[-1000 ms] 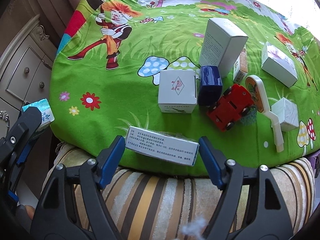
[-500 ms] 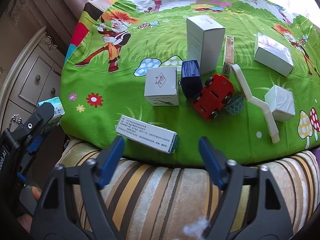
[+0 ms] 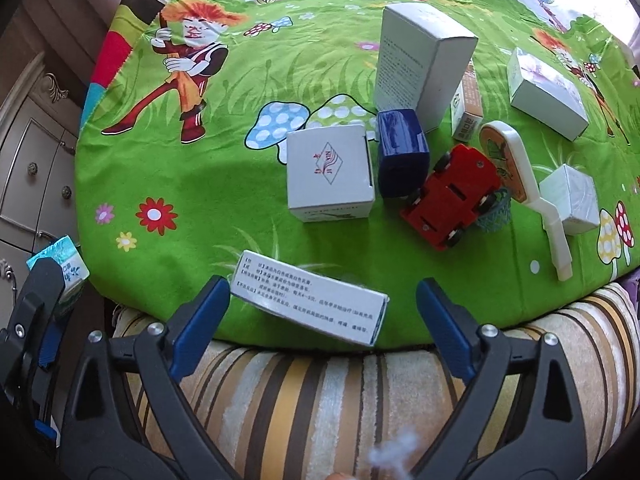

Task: Organize rigid objects
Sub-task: 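Grasp the white printed-text box with the right tool, then carry the teal box and white text box into the purple box, open both tools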

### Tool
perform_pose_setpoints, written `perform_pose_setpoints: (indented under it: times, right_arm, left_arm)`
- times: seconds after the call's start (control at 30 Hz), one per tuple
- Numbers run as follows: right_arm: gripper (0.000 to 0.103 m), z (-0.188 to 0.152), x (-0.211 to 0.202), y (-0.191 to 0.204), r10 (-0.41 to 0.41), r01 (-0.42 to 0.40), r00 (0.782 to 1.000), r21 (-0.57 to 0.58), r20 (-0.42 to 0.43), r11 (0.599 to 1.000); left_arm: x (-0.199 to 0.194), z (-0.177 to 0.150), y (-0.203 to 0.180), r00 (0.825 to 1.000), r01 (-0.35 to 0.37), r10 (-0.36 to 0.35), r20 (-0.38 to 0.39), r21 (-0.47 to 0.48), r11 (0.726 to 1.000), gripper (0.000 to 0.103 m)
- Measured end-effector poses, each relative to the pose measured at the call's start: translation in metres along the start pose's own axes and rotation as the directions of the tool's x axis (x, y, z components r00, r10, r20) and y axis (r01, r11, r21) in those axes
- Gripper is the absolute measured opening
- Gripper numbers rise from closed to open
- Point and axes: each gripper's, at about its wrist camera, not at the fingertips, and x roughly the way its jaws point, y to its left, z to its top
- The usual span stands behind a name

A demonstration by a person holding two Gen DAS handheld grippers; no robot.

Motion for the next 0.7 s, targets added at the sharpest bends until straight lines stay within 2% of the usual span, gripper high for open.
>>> perform_pose_setpoints:
  times: [0.07, 0.3, 0.5, 0.7]
  right_arm:
    - [0.081, -0.001, 0.002, -0.002, -0.019, 0.019, 1.0, -0.007, -0.013, 1.0]
    - [0.08, -0.007, -0.012, -0.012, 0.064, -0.064, 0.998, -0.017, 0.014, 0.998]
    - [0.08, -0.015, -0.038, -0.033, 0.082, -0.081, 0.994, -0.027, 0.071, 0.996]
    - [0.08, -0.025, -0.064, -0.058, 0.09, -0.085, 0.988, -0.04, 0.128, 0.996]
  left_arm:
    - [-0.001, 0.0, -0.001, 1.0, -0.001, 0.001, 0.003, 0.003, 1.0, 0.075]
    - [-0.002, -0.002, -0.005, 1.0, -0.006, 0.006, 0.004, 0.016, 1.0, 0.075]
    - [-0.003, -0.002, -0.007, 1.0, -0.006, 0.005, 0.004, 0.021, 1.0, 0.075]
    - [-0.011, -0.005, -0.023, 1.0, -0.001, 0.001, 0.01, 0.073, 0.997, 0.075]
